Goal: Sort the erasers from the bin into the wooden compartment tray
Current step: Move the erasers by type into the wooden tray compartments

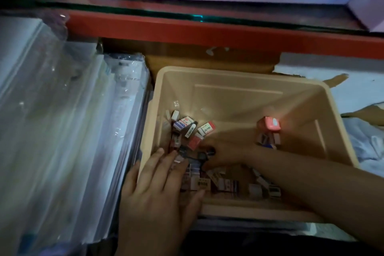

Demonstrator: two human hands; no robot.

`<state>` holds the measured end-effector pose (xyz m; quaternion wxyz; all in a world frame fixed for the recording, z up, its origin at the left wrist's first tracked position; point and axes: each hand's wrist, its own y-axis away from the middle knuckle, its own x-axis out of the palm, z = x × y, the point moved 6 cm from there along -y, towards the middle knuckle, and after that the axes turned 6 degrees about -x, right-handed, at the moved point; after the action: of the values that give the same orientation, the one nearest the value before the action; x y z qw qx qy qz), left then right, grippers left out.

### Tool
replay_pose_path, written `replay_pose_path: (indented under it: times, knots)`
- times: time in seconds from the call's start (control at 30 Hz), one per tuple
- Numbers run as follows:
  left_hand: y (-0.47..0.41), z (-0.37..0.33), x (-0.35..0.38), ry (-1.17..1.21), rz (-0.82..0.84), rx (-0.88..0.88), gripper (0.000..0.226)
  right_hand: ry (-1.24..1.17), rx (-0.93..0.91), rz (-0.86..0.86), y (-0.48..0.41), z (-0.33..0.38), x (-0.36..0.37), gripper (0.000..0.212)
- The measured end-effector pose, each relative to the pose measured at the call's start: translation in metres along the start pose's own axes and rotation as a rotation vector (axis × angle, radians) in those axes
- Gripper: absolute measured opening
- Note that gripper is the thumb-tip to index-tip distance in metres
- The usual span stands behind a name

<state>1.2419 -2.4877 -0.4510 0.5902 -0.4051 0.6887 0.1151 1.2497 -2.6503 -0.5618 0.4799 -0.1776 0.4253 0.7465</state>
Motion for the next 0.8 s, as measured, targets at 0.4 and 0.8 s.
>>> replay_pose_path:
  times: [0.4, 0.8]
  knots:
    - [-0.001, -0.002, -0.004, 0.003, -0.035, -0.001, 0.066, -0.267, -0.006, -0.027, -0.005, 0.009, 0.026, 0.069]
    - [-0.002, -0.003, -0.005, -0.013, -0.082, -0.001, 0.045, -0.227, 0.089, 0.131, -0.012, 0.001, 0.021, 0.055]
